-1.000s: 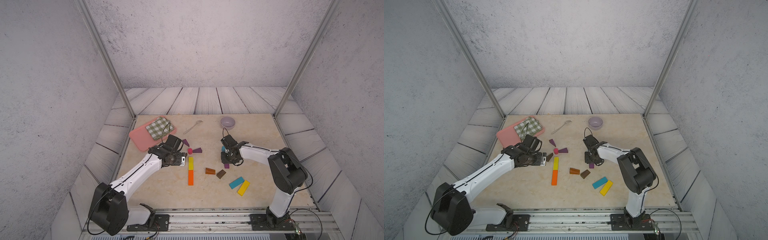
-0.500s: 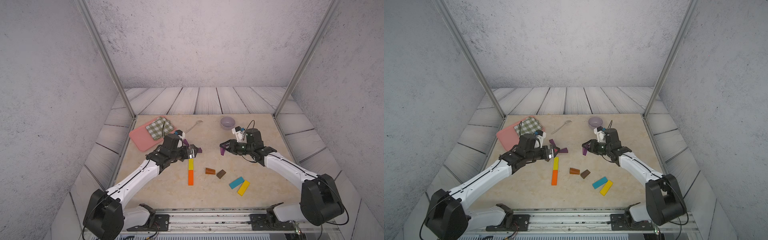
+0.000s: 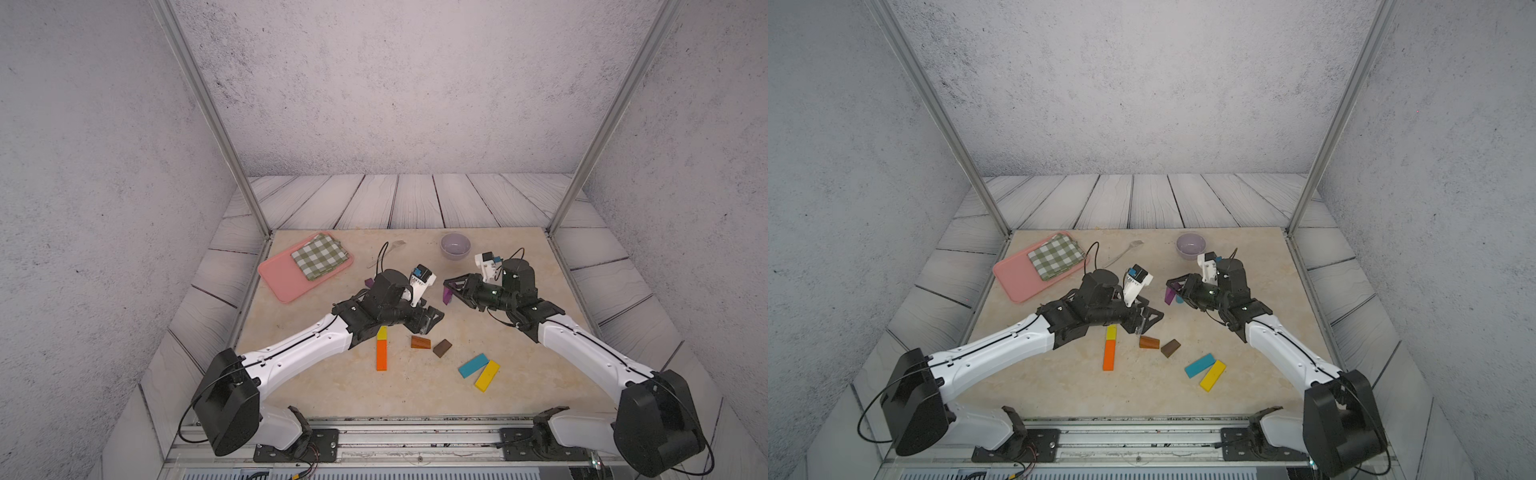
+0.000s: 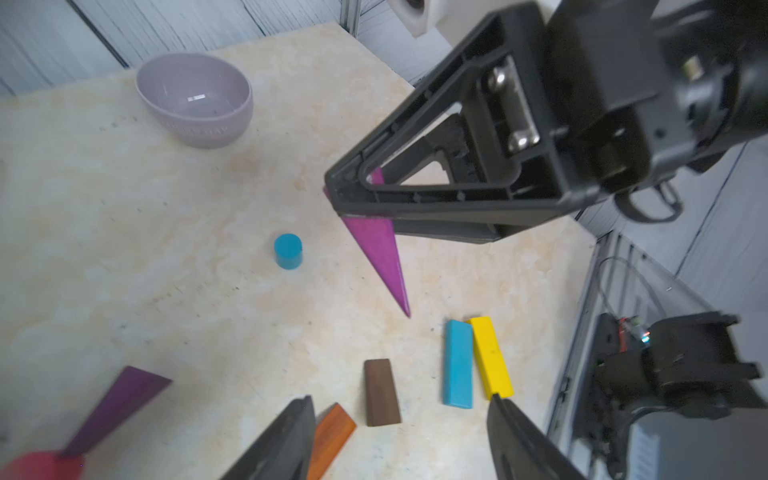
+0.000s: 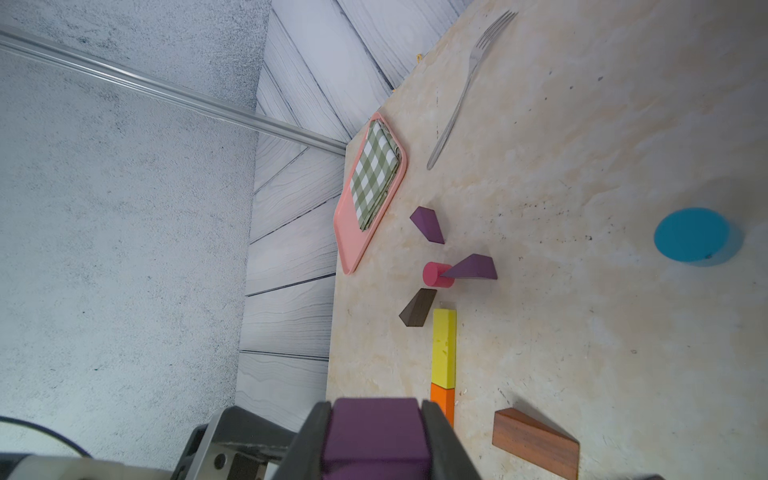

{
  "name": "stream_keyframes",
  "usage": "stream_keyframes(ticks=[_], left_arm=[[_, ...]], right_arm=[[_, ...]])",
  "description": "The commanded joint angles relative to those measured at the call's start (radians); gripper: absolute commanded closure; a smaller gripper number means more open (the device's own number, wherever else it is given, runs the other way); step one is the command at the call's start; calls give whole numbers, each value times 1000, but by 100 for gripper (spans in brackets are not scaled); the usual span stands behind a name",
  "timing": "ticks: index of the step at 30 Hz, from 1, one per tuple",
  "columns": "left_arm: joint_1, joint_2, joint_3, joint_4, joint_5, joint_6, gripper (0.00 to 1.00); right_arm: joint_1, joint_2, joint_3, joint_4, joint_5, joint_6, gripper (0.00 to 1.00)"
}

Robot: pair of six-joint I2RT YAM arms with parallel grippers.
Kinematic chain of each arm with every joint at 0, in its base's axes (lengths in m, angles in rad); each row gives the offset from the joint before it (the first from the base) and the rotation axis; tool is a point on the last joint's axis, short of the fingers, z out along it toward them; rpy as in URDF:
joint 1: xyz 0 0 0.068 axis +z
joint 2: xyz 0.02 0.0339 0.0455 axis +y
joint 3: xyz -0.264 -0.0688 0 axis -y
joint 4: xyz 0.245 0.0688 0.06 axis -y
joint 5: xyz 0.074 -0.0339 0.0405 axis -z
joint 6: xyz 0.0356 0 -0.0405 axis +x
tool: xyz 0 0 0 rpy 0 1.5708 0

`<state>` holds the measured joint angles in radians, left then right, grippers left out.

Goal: Assemble a small pinwheel with building blocks
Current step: Assemble the building block at the center of the board.

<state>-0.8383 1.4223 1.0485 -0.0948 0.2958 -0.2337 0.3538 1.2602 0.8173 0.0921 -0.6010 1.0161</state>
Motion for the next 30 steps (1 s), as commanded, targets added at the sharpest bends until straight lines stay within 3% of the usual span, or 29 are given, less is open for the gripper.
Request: stream_keyframes(ticks=[1, 7, 17, 30], left_arm=[[-6, 53, 49, 53, -57, 38, 38], [-9, 132, 111, 77, -50, 2, 53], [-10, 140, 99, 133, 68, -39, 55], [-14, 193, 153, 100, 6, -48, 58]], right_arm=[[-3, -49, -19, 27, 28, 43, 71], [0, -76, -57, 59, 52, 49, 71], [-2, -59, -72, 79, 91, 16, 72], [1, -79, -93, 143, 111, 53, 73]])
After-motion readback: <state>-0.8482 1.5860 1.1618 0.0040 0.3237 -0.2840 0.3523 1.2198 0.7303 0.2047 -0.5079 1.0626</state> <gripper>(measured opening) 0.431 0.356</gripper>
